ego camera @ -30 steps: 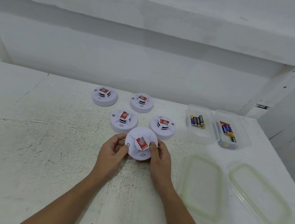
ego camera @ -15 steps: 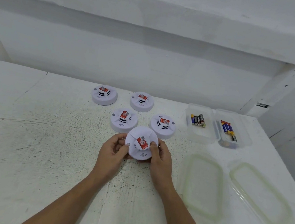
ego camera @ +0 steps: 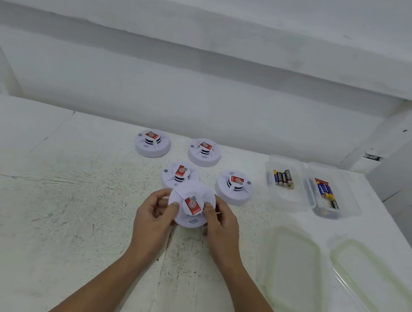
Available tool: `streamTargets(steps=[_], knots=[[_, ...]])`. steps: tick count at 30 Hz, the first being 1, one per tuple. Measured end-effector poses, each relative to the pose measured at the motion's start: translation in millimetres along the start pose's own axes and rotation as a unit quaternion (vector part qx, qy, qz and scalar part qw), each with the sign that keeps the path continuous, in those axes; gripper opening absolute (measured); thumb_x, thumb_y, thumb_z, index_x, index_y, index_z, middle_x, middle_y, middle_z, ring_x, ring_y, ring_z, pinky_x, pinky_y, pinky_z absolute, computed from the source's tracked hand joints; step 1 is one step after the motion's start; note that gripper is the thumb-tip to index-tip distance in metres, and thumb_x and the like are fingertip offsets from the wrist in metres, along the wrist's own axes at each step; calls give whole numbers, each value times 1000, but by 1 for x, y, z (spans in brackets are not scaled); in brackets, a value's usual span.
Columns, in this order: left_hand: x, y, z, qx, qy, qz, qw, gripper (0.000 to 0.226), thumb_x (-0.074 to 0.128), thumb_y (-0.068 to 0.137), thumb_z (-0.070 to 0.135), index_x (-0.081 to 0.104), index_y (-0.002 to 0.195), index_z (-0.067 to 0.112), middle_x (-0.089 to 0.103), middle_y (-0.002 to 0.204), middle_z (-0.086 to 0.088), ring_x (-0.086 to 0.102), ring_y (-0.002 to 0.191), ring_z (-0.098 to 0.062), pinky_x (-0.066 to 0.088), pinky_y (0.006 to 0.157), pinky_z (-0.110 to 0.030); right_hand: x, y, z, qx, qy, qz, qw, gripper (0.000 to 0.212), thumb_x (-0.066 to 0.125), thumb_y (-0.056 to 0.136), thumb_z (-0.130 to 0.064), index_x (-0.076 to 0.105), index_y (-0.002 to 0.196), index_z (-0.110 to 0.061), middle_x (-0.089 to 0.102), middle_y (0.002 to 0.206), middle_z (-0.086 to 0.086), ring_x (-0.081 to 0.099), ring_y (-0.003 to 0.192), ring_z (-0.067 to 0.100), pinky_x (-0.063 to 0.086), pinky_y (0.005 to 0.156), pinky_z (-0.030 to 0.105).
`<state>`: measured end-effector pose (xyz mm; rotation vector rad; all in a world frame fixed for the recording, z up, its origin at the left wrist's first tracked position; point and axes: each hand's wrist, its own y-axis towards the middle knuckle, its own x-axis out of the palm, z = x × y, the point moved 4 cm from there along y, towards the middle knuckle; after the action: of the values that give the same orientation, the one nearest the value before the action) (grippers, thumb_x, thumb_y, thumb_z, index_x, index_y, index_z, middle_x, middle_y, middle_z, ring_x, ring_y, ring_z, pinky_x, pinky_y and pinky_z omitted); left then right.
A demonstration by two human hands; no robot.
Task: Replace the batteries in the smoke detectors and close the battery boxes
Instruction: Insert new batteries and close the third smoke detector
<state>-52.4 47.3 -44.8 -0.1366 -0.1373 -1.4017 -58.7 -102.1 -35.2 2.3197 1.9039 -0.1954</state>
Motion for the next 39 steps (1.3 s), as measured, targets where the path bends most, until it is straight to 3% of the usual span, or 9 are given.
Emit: streamTargets(steps=[4,7,10,14,20,27,33,36,39], knots=[[-37,26,19,19,15,61,998,21,58,91,4,60,107,17,69,75,3,69,71,-10,56,60,-23,46,19,-22,-22,-35,-57,997,22,48,97,-28,57,100,-48,68,96,-16,62,80,-2,51,68,22],[-69,47,30,25,52,98,994,19,59,91,9,58,108,17,69,84,-10,70,75,-19,56,62,-30,88,34,-28,-44,-75,-90,992,23,45,97,-31,55,118,-31,64,113,-12,61,102,7,53,87,35],[-102,68,34,21,106,113,988,19,62,89,19,60,108,21,70,91,-11,70,80,-25,58,69,-40,124,47,-36,-61,-112,-125,984,30,42,99,-28,50,126,-20,64,115,-3,60,102,13,50,90,35],[-127,92,41,28,184,122,975,14,63,88,27,63,98,36,71,98,0,69,87,-20,57,75,-40,158,66,-36,-34,-218,-165,961,31,37,98,-29,44,125,-16,63,113,6,60,99,24,50,85,39],[-131,116,41,26,293,124,948,24,55,94,24,61,117,18,67,110,-2,59,87,-11,41,64,-14,175,83,-33,-8,-295,-175,939,33,37,98,-32,44,122,-11,60,109,12,58,97,26,50,81,39],[-142,137,27,6,380,124,917,18,54,94,26,67,106,25,70,106,3,62,93,-17,48,90,-44,179,91,-33,-4,-348,-206,915,24,36,98,-27,49,95,-6,55,94,10,50,82,21,37,67,30],[-141,144,30,-14,367,92,926,14,54,91,23,64,101,26,68,98,5,61,90,-15,37,75,-28,177,96,-40,70,-296,-234,924,21,41,94,-23,43,77,-11,46,67,4,51,54,21,43,44,25],[-140,153,38,-33,393,102,913,16,53,90,26,62,103,28,64,97,7,56,92,-16,34,85,-34,171,107,-51,96,-296,-224,924,23,47,89,-18,42,68,-10,48,60,6,51,47,23,41,42,21],[-133,176,46,-55,418,88,902,12,53,89,31,58,100,31,65,99,6,57,93,-20,37,93,-40,167,133,-62,80,-297,-181,934,6,45,82,-9,46,76,-8,52,71,10,51,53,24,36,44,23]])
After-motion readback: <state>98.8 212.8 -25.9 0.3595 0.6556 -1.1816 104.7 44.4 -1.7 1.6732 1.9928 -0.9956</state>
